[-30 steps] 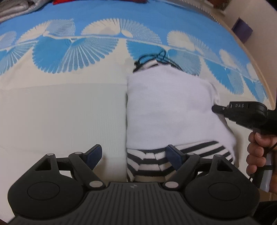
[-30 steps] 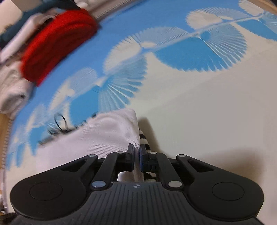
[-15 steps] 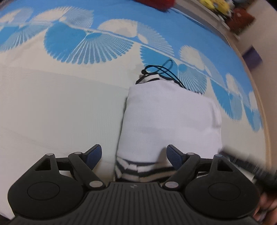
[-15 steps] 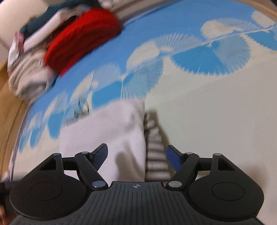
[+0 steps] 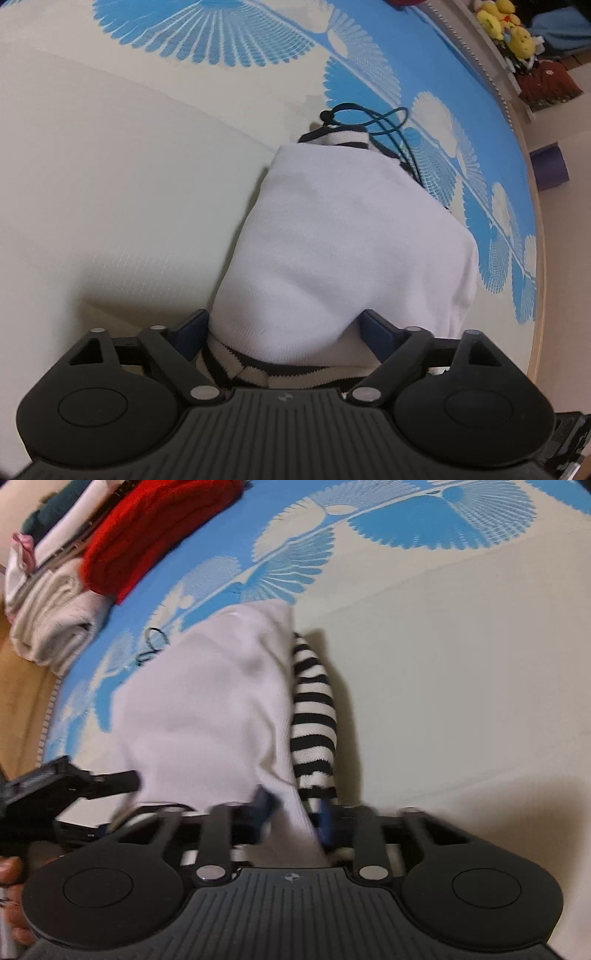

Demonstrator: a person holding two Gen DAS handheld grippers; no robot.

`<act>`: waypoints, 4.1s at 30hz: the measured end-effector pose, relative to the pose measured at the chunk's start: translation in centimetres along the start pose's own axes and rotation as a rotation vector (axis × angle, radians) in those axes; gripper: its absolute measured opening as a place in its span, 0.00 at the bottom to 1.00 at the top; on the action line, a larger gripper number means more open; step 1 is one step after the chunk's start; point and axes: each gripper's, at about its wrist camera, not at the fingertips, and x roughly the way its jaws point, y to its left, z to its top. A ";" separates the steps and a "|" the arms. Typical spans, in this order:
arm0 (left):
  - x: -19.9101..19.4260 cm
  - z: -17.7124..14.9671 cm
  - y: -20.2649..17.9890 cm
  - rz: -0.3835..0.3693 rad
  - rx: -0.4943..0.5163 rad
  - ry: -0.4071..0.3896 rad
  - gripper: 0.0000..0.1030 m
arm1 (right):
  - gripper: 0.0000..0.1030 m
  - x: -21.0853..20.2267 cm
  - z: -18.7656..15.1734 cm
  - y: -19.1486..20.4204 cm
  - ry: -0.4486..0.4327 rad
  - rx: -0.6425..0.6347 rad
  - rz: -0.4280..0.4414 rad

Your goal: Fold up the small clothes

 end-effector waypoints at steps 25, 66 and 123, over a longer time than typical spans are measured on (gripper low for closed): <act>-6.2 3.4 3.8 0.065 0.347 0.026 0.58 | 0.09 4.7 1.0 7.4 -0.102 -0.064 -0.040; -19.4 -19.2 3.7 0.225 0.552 -0.548 0.99 | 0.85 -12.3 -17.8 15.3 -0.481 -0.397 -0.296; -15.1 -19.1 3.7 0.245 0.494 -0.479 0.99 | 0.88 -7.8 -19.2 18.4 -0.394 -0.446 -0.282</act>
